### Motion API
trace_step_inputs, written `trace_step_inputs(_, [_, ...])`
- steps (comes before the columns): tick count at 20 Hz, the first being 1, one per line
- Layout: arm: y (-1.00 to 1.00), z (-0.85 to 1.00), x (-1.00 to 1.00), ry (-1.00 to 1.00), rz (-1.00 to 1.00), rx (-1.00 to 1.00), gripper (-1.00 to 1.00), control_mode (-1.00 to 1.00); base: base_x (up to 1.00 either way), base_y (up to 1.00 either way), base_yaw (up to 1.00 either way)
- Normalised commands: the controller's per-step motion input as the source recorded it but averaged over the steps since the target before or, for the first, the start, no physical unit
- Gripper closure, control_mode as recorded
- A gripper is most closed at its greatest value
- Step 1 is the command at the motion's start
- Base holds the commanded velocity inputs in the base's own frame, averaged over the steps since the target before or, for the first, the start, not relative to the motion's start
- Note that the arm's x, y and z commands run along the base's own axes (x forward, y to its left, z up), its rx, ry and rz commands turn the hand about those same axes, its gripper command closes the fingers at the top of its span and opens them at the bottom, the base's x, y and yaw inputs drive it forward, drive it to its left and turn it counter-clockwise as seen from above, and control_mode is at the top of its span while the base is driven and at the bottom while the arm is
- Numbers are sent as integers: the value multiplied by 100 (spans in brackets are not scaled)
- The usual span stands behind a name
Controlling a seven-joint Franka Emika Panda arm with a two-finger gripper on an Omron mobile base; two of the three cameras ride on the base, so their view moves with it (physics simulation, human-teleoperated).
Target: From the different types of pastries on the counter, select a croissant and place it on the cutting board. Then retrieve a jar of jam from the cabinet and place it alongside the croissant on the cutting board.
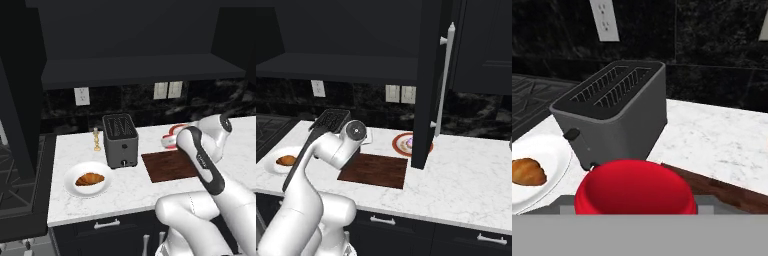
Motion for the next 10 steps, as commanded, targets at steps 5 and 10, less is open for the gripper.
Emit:
trace_step_inputs(5, [-21,-8,51,4,8,0,100,-100,0,0,0])
trace_step_inputs(10, [-39,-18,15,-11,16,0,100,-100,0,0,0])
